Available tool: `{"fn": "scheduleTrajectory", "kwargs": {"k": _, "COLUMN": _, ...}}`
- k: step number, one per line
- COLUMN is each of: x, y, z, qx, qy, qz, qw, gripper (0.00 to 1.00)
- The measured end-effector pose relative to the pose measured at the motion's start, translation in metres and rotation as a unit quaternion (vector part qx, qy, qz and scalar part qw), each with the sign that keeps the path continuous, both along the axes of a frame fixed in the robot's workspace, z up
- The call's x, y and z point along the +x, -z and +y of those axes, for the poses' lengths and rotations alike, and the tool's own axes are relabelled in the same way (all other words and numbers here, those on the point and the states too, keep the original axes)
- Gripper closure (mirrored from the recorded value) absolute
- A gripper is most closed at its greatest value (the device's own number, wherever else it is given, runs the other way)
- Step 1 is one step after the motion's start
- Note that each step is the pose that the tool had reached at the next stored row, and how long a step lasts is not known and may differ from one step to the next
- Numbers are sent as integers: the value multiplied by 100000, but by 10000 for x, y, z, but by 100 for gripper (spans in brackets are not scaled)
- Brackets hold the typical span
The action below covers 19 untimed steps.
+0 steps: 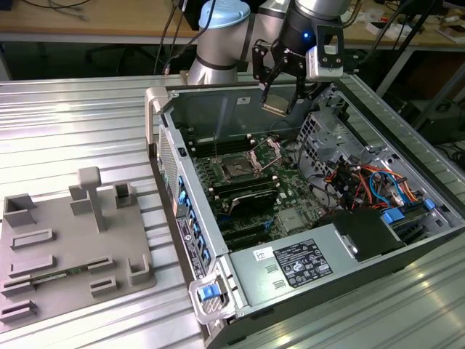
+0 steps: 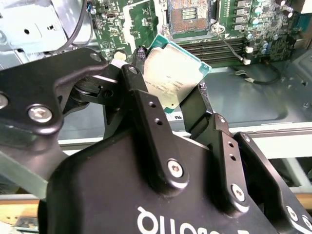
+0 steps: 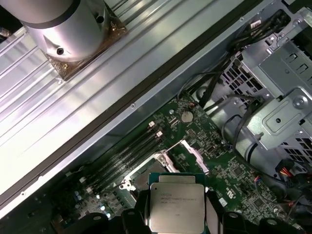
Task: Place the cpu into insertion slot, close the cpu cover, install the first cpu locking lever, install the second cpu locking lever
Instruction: 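Place the cpu into insertion slot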
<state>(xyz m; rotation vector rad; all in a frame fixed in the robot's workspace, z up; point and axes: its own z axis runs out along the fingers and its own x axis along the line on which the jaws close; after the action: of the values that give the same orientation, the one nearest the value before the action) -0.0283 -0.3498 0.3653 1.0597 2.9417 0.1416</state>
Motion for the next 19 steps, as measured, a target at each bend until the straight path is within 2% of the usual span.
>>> {"fn": "scheduleTrajectory", "kwargs": {"k": 3, "x": 0, "y": 6, "z": 0, "qx": 0, "qy": 2022, "qz": -1, "qw": 99980, "gripper": 45}}
{"fn": "scheduleTrajectory", "kwargs": {"k": 5, "x": 0, "y": 13, "z": 0, "qx": -5, "qy": 4095, "qz": 3, "qw": 99916, "gripper": 45}}
{"fn": "scheduleTrajectory", "kwargs": {"k": 10, "x": 0, "y": 14, "z": 0, "qx": -2, "qy": 4381, "qz": -3, "qw": 99904, "gripper": 45}}
{"fn": "scheduleTrajectory", "kwargs": {"k": 12, "x": 0, "y": 15, "z": 0, "qx": -1, "qy": 7186, "qz": -1, "qw": 99742, "gripper": 45}}
{"fn": "scheduleTrajectory", "kwargs": {"k": 14, "x": 0, "y": 17, "z": 0, "qx": 0, "qy": 8641, "qz": -1, "qw": 99626, "gripper": 45}}
{"fn": "scheduleTrajectory", "kwargs": {"k": 16, "x": 0, "y": 19, "z": 0, "qx": -2, "qy": 11024, "qz": 0, "qw": 99390, "gripper": 45}}
{"fn": "scheduleTrajectory", "kwargs": {"k": 17, "x": 0, "y": 20, "z": 0, "qx": -1, "qy": 11616, "qz": -1, "qw": 99323, "gripper": 45}}
{"fn": "scheduleTrajectory", "kwargs": {"k": 19, "x": 0, "y": 22, "z": 0, "qx": -4, "qy": 13354, "qz": -1, "qw": 99104, "gripper": 45}}
